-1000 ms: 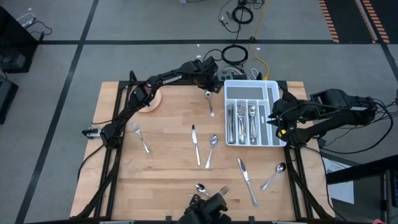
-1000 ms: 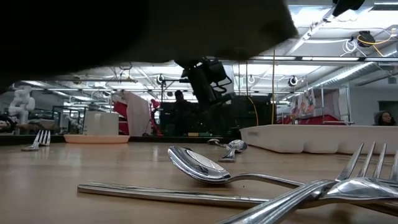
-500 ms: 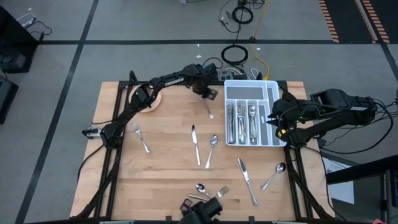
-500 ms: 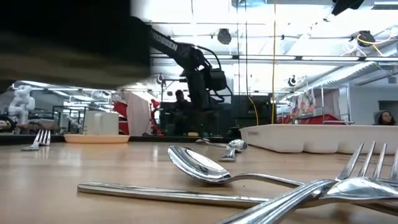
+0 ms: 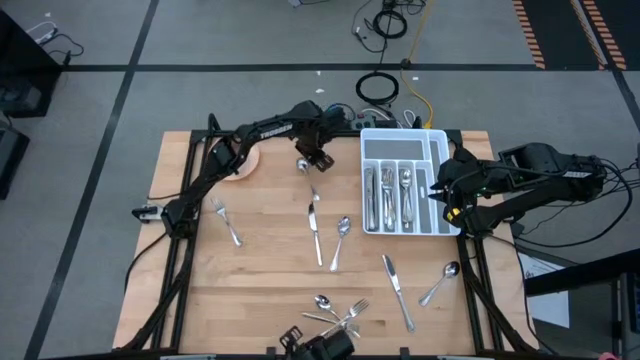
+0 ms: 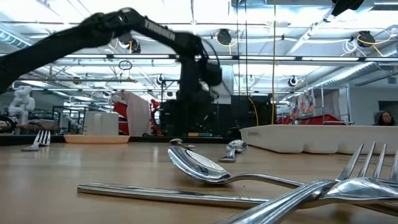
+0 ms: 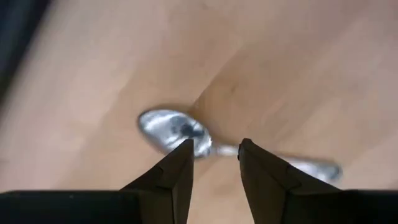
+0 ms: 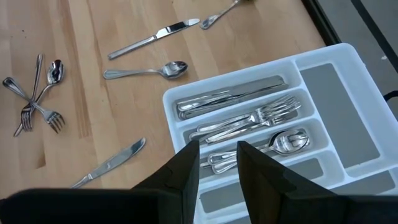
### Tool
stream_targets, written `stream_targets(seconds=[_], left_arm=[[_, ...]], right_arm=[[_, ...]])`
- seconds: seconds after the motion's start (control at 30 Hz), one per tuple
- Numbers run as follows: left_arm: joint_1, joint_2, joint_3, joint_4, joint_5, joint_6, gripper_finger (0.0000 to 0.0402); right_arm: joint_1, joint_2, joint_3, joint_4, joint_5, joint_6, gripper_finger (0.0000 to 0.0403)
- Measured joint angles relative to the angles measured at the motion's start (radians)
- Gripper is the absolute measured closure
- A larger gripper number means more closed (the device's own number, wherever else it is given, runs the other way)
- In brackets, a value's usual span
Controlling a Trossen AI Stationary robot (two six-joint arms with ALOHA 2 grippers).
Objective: Sort silverware
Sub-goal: Put the silver spoon into the white cutlery tray
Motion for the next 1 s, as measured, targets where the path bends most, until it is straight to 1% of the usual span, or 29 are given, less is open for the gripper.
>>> stream_targets(seconds=[0.13,0.2,0.23,0.33,0.37,0.47,0.53,0.6,0.73,0.9,1.0], left_arm=[[-0.027,-0.046,0.001,-0.031,-0.05,0.141,0.0269],[-0.047,-0.069,0.001,-0.05,-0.054,0.249,0.0269],[-0.06,-0.081,0.001,-0.058,-0.057,0.333,0.0269],[-0.102,-0.095,0.002,-0.078,-0.098,0.651,0.0269],[-0.11,-0.094,0.0,-0.065,-0.086,0.746,0.0269],[-0.115,-0.092,-0.001,-0.048,-0.028,0.903,0.0269],[-0.11,-0.086,0.001,-0.035,-0.011,0.956,0.0269],[-0.105,-0.077,-0.013,-0.033,-0.011,0.971,0.0269],[-0.099,-0.077,-0.054,-0.036,-0.039,1.033,0.0269],[-0.094,-0.076,-0.119,-0.004,-0.014,1.057,0.0269],[-0.094,-0.075,-0.157,0.003,-0.041,1.151,0.0269]], right_arm=[[0.0,0.0,0.0,0.0,0.0,0.0,0.0303],[0.0,0.0,0.0,0.0,0.001,0.0,0.0303],[0.0,0.0,0.0,0.0,0.003,0.0,0.0303],[0.0,0.0,0.0,0.0,0.004,-0.004,0.0303],[0.0,0.0,0.0,0.0,0.004,-0.004,0.0303],[0.0,0.0,0.0,0.0,0.004,-0.003,0.0303],[0.0,0.0,0.0,0.001,0.004,0.002,0.0303],[0.0,0.0,0.0,0.001,0.004,0.003,0.0303],[0.0,0.0,0.0,0.001,0.004,-0.001,0.0303],[0.0,0.0,0.0,0.001,0.004,-0.023,0.0303],[0.0,0.0,0.0,0.001,0.004,-0.036,0.0303]])
